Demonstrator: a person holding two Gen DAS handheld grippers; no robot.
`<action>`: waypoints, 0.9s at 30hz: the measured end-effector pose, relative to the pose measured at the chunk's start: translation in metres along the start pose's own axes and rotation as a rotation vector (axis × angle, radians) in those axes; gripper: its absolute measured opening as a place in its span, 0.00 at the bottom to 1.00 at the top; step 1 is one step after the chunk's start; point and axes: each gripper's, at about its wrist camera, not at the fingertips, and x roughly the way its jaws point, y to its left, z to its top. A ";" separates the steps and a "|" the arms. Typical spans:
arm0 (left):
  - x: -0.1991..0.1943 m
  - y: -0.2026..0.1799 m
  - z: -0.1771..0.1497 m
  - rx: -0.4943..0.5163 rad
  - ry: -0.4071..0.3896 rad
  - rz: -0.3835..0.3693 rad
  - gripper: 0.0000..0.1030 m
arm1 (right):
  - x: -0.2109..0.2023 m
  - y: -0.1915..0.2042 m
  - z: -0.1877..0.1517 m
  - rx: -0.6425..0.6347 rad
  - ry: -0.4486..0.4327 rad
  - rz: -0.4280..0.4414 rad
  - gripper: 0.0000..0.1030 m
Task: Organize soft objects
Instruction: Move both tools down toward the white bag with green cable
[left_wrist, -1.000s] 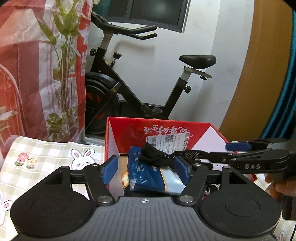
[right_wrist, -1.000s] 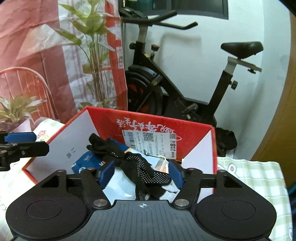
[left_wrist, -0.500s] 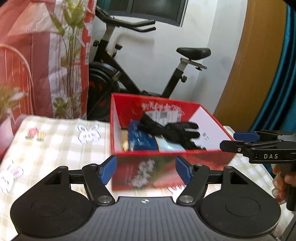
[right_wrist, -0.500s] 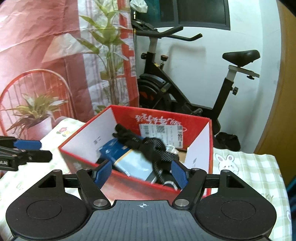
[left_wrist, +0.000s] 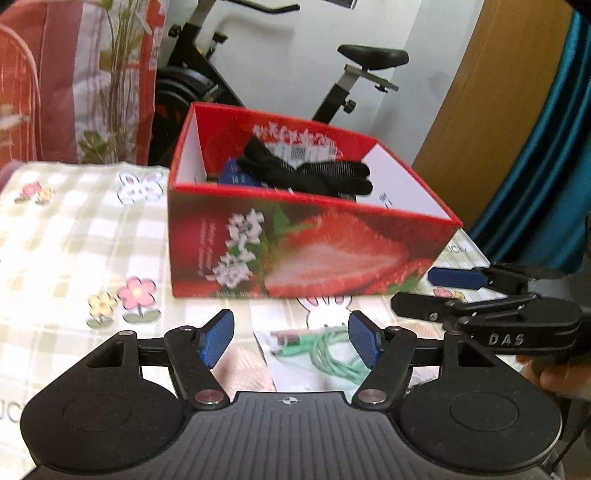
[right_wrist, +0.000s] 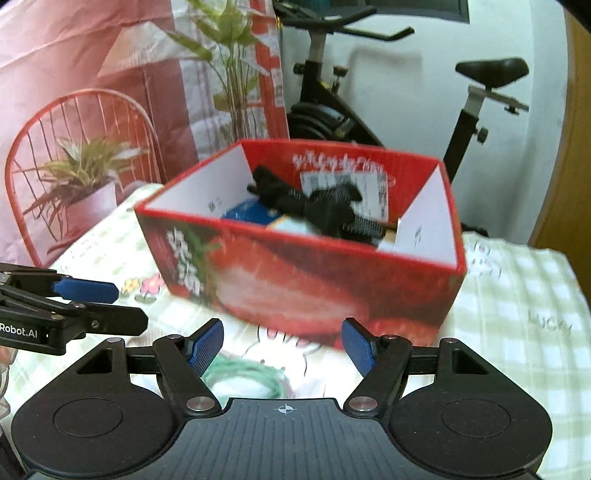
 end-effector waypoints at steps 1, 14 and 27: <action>0.003 0.001 -0.002 -0.007 0.009 -0.010 0.64 | 0.003 0.000 -0.004 0.008 0.006 0.002 0.65; 0.035 0.012 -0.032 -0.082 0.106 -0.041 0.55 | 0.023 -0.002 -0.057 0.171 0.073 0.010 0.60; 0.033 0.006 -0.044 -0.089 0.097 -0.071 0.55 | 0.008 -0.005 -0.077 0.181 0.009 0.020 0.49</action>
